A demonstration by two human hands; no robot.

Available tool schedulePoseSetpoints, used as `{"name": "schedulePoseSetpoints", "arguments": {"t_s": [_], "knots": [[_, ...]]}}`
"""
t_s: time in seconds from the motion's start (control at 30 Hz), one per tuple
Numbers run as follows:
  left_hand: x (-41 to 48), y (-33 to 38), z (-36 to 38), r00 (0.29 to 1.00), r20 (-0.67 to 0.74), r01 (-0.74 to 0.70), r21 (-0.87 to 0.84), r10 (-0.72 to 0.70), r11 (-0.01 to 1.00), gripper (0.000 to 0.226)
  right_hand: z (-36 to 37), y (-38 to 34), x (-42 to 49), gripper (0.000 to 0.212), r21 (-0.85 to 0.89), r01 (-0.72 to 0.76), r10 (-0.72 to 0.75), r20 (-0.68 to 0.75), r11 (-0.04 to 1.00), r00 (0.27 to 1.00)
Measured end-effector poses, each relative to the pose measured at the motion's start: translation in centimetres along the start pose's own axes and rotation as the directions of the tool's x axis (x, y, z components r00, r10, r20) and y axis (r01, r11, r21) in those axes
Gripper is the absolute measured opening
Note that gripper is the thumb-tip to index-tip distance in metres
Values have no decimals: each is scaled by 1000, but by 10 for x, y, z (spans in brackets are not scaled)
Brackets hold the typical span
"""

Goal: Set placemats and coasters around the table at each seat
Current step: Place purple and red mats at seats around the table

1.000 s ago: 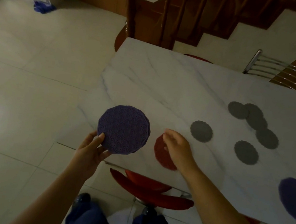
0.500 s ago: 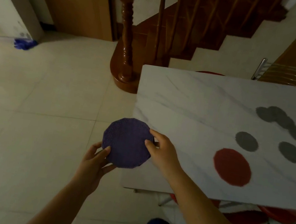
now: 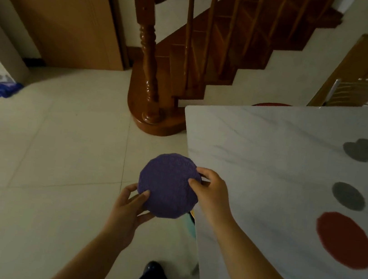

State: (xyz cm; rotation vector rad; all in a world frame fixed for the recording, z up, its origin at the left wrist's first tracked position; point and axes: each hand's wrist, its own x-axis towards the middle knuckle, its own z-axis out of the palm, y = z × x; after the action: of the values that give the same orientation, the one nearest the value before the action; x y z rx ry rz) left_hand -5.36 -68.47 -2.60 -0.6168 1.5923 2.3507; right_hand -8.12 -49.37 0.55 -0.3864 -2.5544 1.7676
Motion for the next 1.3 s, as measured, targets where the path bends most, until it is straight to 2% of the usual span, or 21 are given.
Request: {"name": "schedulePoseSetpoints", "arguments": {"t_s": [0.2,0.37,0.5,0.6,0.73,0.87,0.93,1.07,1.17,1.3], "knots": [[92,48,1,992,107,56,149,-73,987,19,11,-20,74,35,-3,-189,188,-98,982,977],[146,70,28,959,232,109,223,-161,969,29,-11,-27,101,24,61,-252,259,-231,966,938],[187,76,64,878,379,187,291,-293,938,25,-38,-20,111,15,151,-313,347,-357,938,867],[223,81,95,790,491,188,375,-367,908,29,-51,-19,118,17,251,-375,450,-447,893,773],[276,94,143,641,603,155,505,-475,849,32,-55,-26,126,21,485,-284,539,-544,827,643],[321,108,184,494,644,122,613,-583,780,32,-45,-40,136,7,555,-257,604,-640,791,475],[337,117,199,417,659,96,652,-626,752,37,-37,-45,137,8,606,-191,625,-670,772,400],[367,125,215,376,667,86,666,-643,741,32,-19,-49,132,1,673,-79,661,-688,736,301],[386,126,222,362,663,119,664,-655,738,26,-5,-44,128,14,738,41,708,-659,673,252],[409,125,229,396,650,140,655,-648,743,24,7,-28,119,18,782,163,755,-623,601,204]]}}
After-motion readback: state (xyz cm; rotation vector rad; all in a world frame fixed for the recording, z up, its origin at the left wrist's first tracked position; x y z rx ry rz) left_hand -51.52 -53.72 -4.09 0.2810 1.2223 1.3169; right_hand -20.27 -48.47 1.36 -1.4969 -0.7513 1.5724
